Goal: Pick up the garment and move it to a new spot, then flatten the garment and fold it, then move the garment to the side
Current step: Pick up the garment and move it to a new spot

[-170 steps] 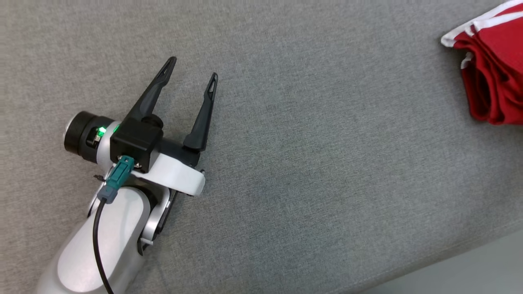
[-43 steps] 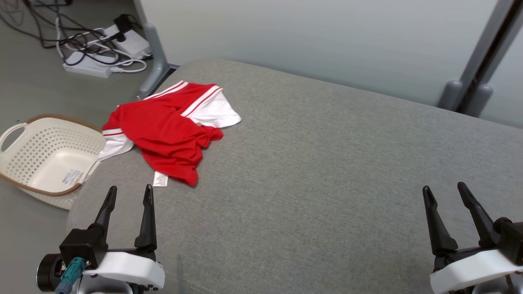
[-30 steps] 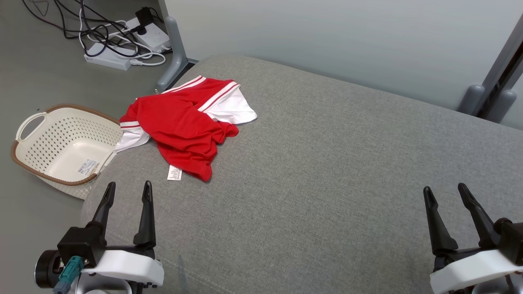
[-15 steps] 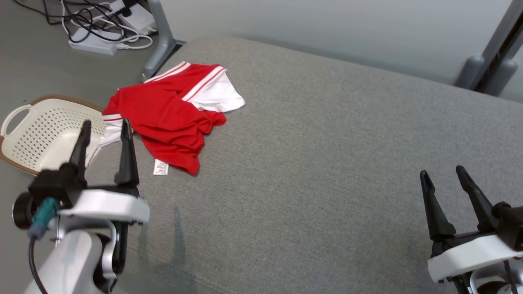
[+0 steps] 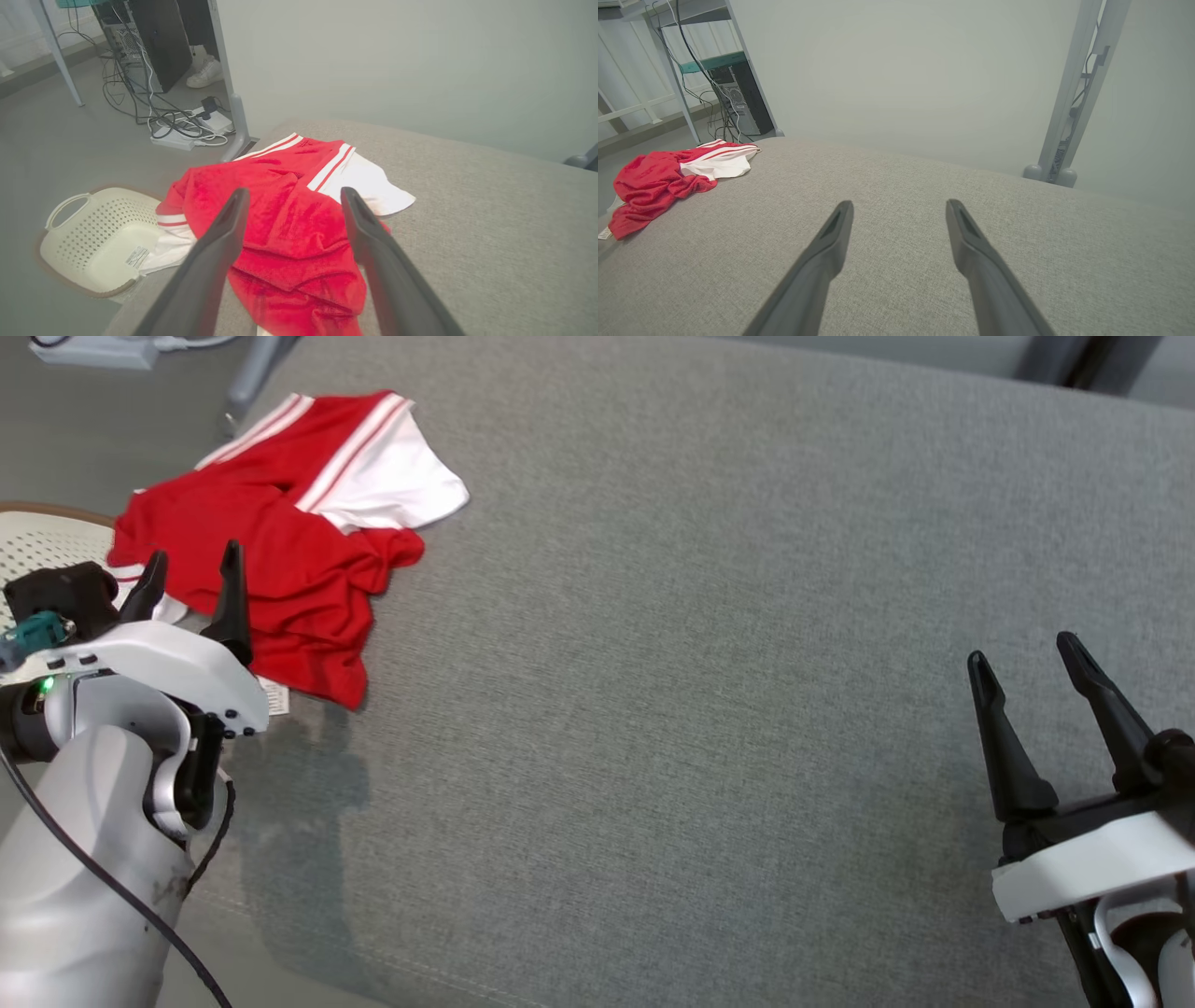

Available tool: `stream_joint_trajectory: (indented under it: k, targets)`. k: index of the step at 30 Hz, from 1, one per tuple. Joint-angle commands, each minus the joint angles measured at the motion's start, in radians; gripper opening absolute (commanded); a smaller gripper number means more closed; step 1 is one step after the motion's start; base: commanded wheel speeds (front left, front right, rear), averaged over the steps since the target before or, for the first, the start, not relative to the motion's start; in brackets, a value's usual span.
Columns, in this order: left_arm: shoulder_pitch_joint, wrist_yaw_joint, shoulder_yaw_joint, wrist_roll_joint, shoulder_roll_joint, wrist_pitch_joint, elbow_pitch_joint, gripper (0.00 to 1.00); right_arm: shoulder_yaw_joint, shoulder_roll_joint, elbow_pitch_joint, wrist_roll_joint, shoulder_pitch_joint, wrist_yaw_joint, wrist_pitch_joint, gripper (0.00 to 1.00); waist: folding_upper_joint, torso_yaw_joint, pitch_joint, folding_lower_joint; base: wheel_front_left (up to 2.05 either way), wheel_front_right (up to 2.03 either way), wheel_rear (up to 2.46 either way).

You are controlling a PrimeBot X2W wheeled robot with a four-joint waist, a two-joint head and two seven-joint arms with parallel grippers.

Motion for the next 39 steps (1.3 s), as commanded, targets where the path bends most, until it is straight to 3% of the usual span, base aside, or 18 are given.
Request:
stream_joint_trajectory:
  k: [1,5,13,14,15,17,20,25,32,39]
  targets:
    - [-0.034,-0.019,0.004,-0.016,-0.002,0.014,0.044,1.0,0.003,-0.012,-0.009,0.001,-0.019,0.0,0.004,1.0,0.0,-0.03,0.05,0.0,0.0,0.0,0.0]
    - [-0.117,-0.095,0.011,-0.061,-0.007,0.059,0.233,1.0,0.014,-0.031,-0.019,0.008,-0.052,0.0,0.012,1.0,0.0,-0.053,0.108,0.0,0.0,0.0,0.0]
    - [-0.199,-0.179,0.03,-0.108,-0.018,0.065,0.457,1.0,0.029,-0.051,-0.024,0.019,-0.078,0.0,0.017,1.0,0.0,-0.085,0.155,0.0,0.0,0.0,0.0]
    - [-0.208,-0.187,0.03,-0.111,-0.018,0.063,0.477,0.95,0.027,-0.052,-0.023,0.02,-0.079,0.0,0.016,1.0,0.0,-0.088,0.157,0.0,0.0,0.0,0.0]
    - [-0.216,-0.193,0.03,-0.113,-0.017,0.057,0.494,0.49,0.026,-0.052,-0.024,0.019,-0.08,0.0,0.015,1.0,0.0,-0.091,0.158,0.0,0.0,0.0,0.0]
    - [-0.224,-0.205,0.03,-0.115,-0.018,0.051,0.53,0.0,0.024,-0.052,-0.023,0.023,-0.081,0.0,0.013,1.0,0.0,-0.096,0.159,0.0,0.0,0.0,0.0]
    - [-0.241,-0.204,0.022,-0.098,-0.004,0.014,0.57,0.0,0.021,-0.051,-0.019,0.025,-0.082,0.0,0.01,1.0,0.0,-0.102,0.156,0.0,0.0,0.0,0.0]
    - [-0.261,-0.158,0.011,-0.06,0.015,-0.111,0.593,0.0,0.012,-0.038,-0.007,0.026,-0.07,0.0,-0.002,1.0,0.0,-0.104,0.126,0.0,0.0,0.0,0.0]
    - [-0.263,-0.104,0.023,-0.016,0.05,-0.171,0.519,0.0,0.005,-0.021,0.004,0.026,-0.059,0.0,-0.026,1.0,0.0,-0.103,0.07,0.0,0.0,0.0,0.0]
    - [-0.12,0.0,0.11,0.055,0.08,-0.173,0.195,0.0,-0.003,0.007,0.029,0.026,-0.035,0.0,-0.058,1.0,0.0,-0.121,-0.014,0.0,0.0,0.0,0.0]
